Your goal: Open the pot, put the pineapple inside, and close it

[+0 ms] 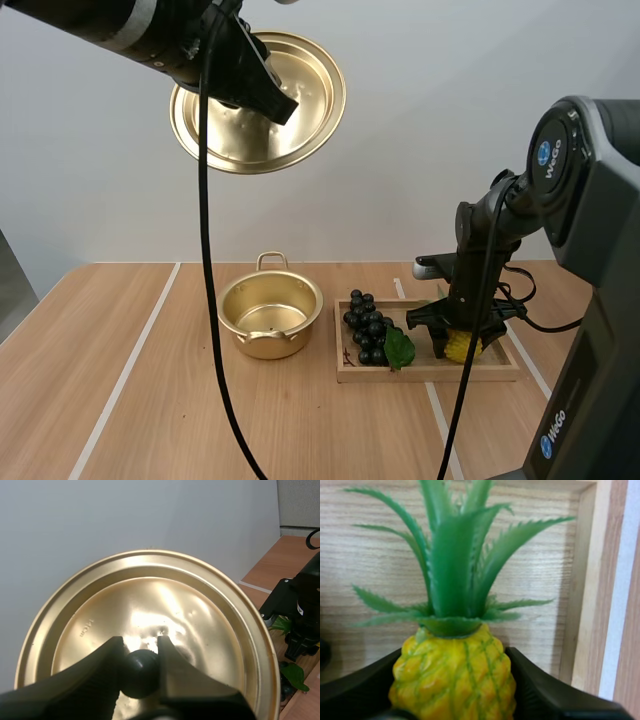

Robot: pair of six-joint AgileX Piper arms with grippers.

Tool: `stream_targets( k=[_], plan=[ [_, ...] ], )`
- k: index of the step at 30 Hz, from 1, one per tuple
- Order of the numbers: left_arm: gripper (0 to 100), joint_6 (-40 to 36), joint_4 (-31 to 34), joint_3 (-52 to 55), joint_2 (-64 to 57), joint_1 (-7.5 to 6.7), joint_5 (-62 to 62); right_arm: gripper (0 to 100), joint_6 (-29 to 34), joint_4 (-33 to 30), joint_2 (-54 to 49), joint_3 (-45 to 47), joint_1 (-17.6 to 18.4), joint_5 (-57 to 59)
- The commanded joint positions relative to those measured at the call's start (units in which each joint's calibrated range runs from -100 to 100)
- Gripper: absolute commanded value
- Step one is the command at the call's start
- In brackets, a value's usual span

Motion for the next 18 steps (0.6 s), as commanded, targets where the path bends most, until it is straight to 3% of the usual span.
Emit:
stream_targets(
  k=[1,8,13,18],
  plan=[
    [0,-0.6,-0.4,-0.4,-0.4,-0.22,-0.7,0,-0.4,-1.0,-0.3,0.4,-0.2,-0.9],
    [0,-1.4,-0.4,-0.5,-1.9,-0.01,-13.2,0,-1.6,-1.0,-0.7,-4.8,-0.2,7.2],
    [0,-1.4,-0.4,-5.2,-2.5,1.69,-20.6,0,-1.9,-1.0,-0.7,-12.4,-0.2,18.5],
    [0,-1.4,-0.3,-13.8,-2.5,2.26,-26.8,0,-2.3,-0.5,-0.8,-18.9,-0.2,23.6]
  ],
)
